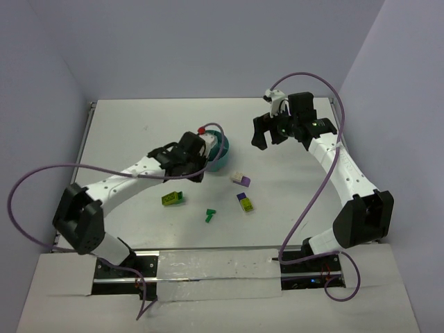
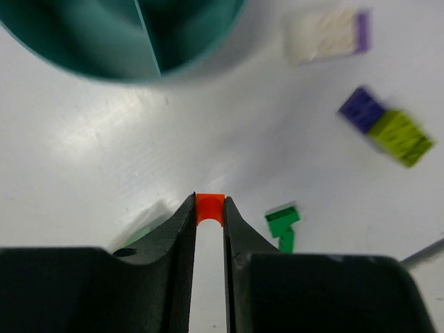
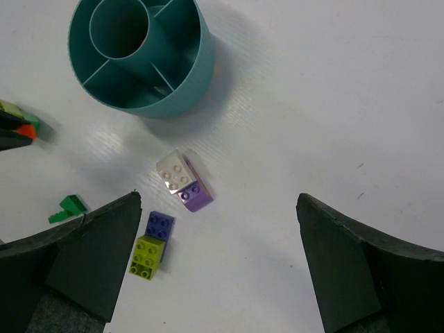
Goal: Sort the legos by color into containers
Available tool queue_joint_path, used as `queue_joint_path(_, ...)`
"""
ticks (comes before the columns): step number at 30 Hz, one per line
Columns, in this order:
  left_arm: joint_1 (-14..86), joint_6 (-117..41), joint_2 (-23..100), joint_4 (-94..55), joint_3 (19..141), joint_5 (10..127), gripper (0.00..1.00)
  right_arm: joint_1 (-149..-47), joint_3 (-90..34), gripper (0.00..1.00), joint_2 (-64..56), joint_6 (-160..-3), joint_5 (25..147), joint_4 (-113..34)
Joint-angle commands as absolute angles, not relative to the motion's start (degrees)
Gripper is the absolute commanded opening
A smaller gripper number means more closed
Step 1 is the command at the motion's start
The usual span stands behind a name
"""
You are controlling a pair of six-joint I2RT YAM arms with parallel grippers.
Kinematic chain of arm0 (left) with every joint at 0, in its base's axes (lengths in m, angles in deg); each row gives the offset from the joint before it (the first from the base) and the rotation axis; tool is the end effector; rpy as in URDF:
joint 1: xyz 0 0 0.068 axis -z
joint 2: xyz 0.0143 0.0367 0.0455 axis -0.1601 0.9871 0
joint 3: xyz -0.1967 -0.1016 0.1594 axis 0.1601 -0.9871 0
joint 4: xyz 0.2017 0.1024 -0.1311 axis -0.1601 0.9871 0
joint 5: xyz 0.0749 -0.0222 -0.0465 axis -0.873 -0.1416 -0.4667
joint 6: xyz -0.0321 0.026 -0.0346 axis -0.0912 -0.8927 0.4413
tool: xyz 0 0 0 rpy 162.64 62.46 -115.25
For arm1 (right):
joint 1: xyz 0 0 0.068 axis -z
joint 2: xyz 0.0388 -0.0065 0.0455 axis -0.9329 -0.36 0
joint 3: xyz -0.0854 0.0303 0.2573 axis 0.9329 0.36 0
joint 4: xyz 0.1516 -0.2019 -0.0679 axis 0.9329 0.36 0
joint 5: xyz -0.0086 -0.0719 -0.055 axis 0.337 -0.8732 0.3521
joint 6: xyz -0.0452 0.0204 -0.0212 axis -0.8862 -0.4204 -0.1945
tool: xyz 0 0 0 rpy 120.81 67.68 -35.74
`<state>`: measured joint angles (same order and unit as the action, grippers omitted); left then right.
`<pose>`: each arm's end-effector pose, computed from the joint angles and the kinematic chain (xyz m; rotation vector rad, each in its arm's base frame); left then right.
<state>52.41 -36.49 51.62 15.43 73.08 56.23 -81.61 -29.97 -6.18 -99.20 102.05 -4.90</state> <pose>0.2377 -0.2199 0.2434 0.6382 2.4946 -0.2950 0.3085 0.0844 0.3421 -0.6721 2.1520 0.4948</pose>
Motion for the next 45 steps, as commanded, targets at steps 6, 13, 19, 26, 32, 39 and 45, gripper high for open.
queue_joint_path(6,51.7,-43.8,47.2,9.4,87.1,51.4,0.0,-81.3,-28.3,1.0,-3.5,-95.2,105.3,-9.1)
queue_joint_path(13,43.4,-43.3,57.3,7.6,98.2,65.0,0.0,-81.3,-28.2,1.0,-3.4,-95.6,104.6,-8.9)
queue_joint_path(19,41.6,-45.6,64.2,8.6,104.1,68.5,0.0,-81.3,-27.4,1.0,-3.4,-96.3,104.1,-8.9)
queue_joint_path(26,41.5,-45.5,67.9,10.4,106.0,71.3,0.0,-81.3,-26.5,1.0,-4.1,-95.9,104.5,-9.3)
queue_joint_path(32,41.5,-44.6,70.5,10.9,106.0,70.2,0.0,-81.4,-26.5,1.0,-4.1,-96.2,104.4,-9.2)
queue_joint_path(39,41.3,-44.9,72.3,11.0,106.4,71.1,0.11,-81.3,-26.4,1.0,-4.2,-96.5,104.2,-9.1)
queue_joint_path(45,41.2,-44.3,72.9,11.3,106.1,68.8,0.13,-81.3,-26.7,1.0,-4.7,-96.5,104.7,-9.2)
